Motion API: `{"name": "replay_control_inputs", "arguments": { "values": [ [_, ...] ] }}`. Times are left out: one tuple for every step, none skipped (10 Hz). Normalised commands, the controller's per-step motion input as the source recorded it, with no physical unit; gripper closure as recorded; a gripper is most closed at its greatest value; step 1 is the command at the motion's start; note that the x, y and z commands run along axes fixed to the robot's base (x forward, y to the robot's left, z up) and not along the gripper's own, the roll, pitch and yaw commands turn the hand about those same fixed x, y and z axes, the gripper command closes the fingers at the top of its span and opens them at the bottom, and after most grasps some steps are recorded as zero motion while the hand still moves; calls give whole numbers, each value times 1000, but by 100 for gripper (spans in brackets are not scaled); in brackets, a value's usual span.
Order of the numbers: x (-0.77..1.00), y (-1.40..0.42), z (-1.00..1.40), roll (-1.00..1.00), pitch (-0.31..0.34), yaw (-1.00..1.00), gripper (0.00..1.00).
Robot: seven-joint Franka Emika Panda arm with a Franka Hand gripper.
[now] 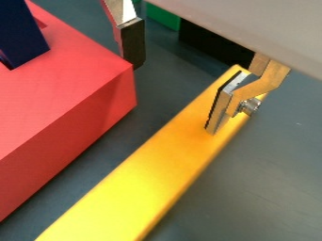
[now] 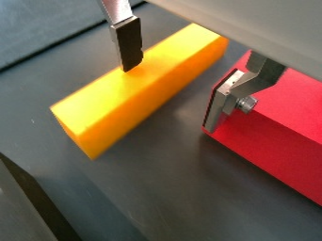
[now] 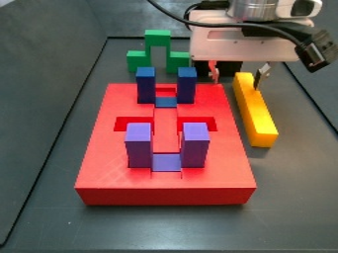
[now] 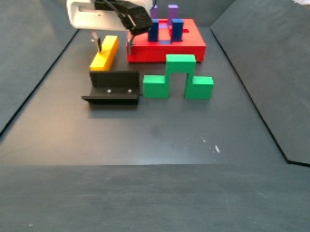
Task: Pick up the yellow object. Move up. Move to above the board. Insert the yellow object.
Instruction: Pick up the yellow object.
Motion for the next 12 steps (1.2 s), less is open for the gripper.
{"name": "replay_control_inputs", "arguments": {
  "values": [
    [654,-309,109,-249,-71,-189,0],
    [729,-437,-69,-146,-43,-186,0],
    [666,-386,-180,-186,-94,-200,0],
    [614,-391,-209,-184,-134,-214,0],
    [603,-414,-269,-161,-147,-209,0],
    [674,-346,-174,-229,-163,-183,0],
    [1000,-246,-220,-169,0,0,0],
    [1000,-217,-157,-189,0,0,0],
    [1000,-226,-83,-197,0,0,0],
    [960,-200,-26,-220,0,0,0],
    [0,0,0,0,7,0,0],
    [26,0,-134,-73,-29,26,0]
  ]
}}
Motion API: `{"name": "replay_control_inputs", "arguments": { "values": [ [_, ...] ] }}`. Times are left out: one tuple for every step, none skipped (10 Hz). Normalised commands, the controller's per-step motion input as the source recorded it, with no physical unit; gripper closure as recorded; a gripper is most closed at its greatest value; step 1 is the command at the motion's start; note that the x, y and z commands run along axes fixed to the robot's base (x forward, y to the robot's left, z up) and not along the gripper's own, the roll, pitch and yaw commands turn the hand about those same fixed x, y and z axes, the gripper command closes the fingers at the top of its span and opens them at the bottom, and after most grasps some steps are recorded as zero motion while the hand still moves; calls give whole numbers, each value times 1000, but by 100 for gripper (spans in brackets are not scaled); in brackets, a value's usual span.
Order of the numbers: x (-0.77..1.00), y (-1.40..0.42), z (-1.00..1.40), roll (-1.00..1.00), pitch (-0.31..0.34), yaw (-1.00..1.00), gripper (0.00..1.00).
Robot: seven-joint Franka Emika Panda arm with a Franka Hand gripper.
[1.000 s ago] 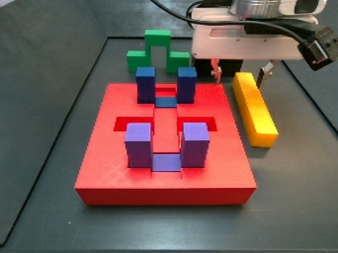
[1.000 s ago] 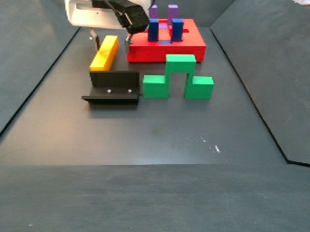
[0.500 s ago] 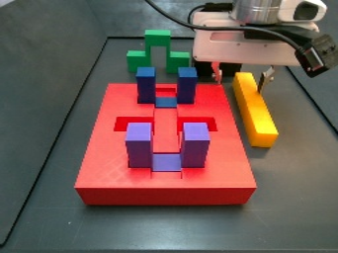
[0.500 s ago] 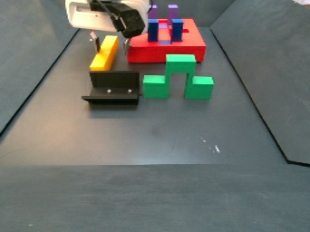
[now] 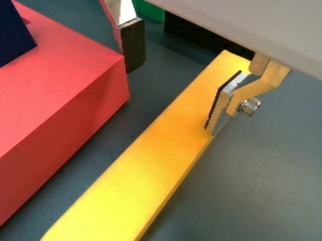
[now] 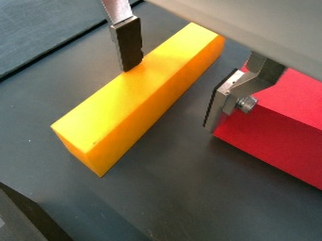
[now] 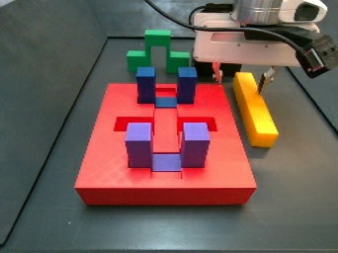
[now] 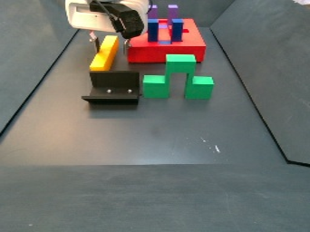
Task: Pick up the yellow object. Move up. Move to above the board. Insert the yellow object.
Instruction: Pick up the yellow object.
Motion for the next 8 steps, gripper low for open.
{"name": "replay_control_inputs", "arguments": {
  "values": [
    [440,-289,-220,-103,-139,349,0],
    [466,-397,-129,-81,-124,263,0],
    [400,-469,0,-56,-124,231,0],
    [414,-437,37,-166,-90,206,0],
    [417,-83,123,-244,13,0,0],
    [0,0,0,0,-17,0,0],
    [743,403,183,-303,0,0,0],
    [823,23,611,-119,0,0,0]
  ]
}}
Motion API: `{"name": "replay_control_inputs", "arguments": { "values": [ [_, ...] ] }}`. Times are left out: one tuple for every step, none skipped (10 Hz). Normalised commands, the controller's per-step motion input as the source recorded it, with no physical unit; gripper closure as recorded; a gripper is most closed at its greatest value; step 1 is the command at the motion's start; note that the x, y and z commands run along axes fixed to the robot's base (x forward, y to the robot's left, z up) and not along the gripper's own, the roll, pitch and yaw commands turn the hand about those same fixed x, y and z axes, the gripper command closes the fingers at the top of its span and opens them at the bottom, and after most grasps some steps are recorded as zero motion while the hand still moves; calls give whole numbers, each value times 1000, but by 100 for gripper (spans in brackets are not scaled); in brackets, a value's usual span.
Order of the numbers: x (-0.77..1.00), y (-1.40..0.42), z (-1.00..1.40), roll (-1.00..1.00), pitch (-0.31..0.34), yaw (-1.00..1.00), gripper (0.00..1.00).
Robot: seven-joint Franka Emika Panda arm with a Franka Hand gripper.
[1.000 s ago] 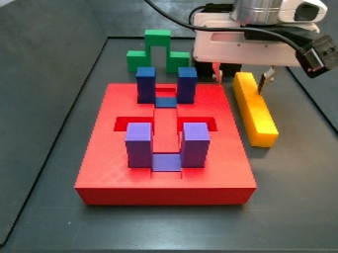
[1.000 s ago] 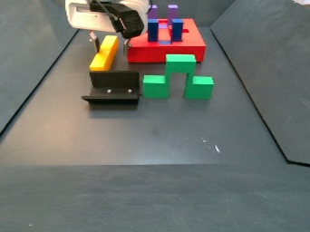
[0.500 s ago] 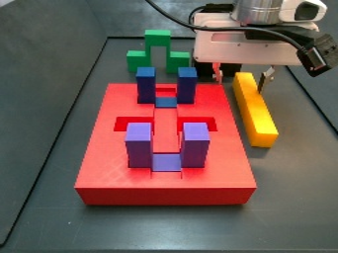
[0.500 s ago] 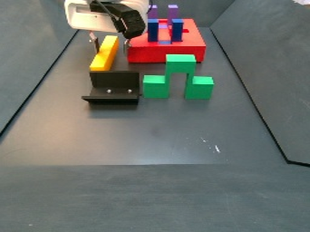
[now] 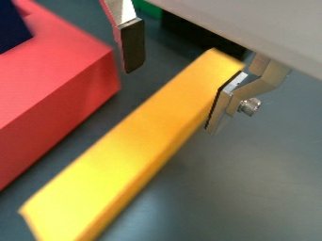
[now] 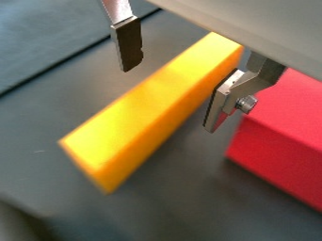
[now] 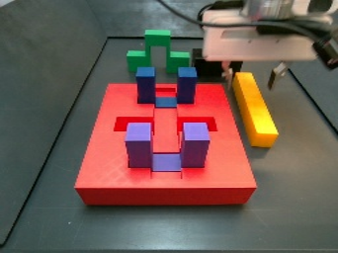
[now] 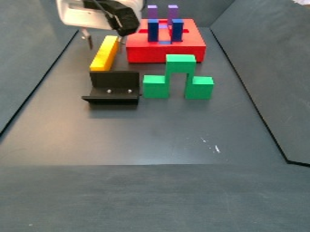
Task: Pick up the yellow object. Move up. Move to above the board. Insert the yellow object.
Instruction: Pick up the yellow object.
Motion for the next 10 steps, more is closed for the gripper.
{"name": "replay_control_inputs", "arguments": {
  "values": [
    [989,-246,477,-33,0,-23,0],
    [886,-586,0,-60,27,-54,0],
    [826,-577,-149,-29,0,-17,0],
    [454,-146,-249,-26,0,0,0],
    [0,17,0,-3,0,0,0],
    [-37,171,-277,17,0,120,0],
    [-254,151,-551,93,-43,220,0],
    [-283,66,-597,124,-63,214,0],
    [-311,0,-520,160,-70,211,0],
    [-400,0,-486,199,-81,229,0]
  ]
}}
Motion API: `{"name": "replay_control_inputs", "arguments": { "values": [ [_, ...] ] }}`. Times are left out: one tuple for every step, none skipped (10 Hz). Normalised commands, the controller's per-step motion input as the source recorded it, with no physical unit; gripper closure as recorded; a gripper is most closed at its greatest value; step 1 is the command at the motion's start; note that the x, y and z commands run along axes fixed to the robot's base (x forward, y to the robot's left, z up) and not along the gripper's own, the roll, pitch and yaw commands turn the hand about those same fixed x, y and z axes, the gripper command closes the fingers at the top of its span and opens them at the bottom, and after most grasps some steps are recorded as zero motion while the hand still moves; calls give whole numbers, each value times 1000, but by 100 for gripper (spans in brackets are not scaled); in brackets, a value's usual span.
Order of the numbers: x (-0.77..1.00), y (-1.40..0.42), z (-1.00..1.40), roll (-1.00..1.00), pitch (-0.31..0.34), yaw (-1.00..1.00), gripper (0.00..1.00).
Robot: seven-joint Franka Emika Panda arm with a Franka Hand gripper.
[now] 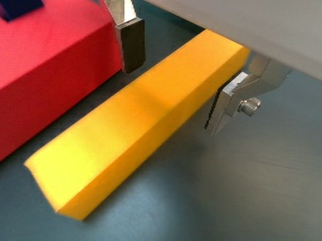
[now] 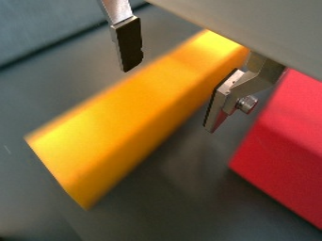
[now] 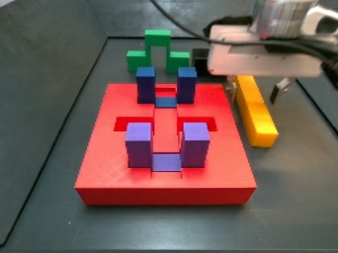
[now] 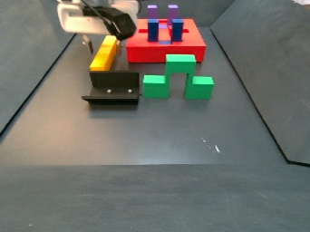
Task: Pick up the yellow object. Move up. Move to above the board. Insert the yellow object.
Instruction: Pick up the yellow object.
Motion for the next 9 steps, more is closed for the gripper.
{"name": "replay_control_inputs", "arguments": {
  "values": [
    [-411,0,-423,193,-73,240,0],
    [-314,0,-357,83,-76,223,0],
    [-26,-63,-51,0,-30,89,0],
    [-14,0,0,0,0,11,0],
    [0,0,0,0,0,0,100],
    [0,0,0,0,0,0,100],
    [0,0,0,0,0,0,100],
    [0,0,0,0,0,0,100],
    [0,0,0,0,0,0,100]
  ]
}}
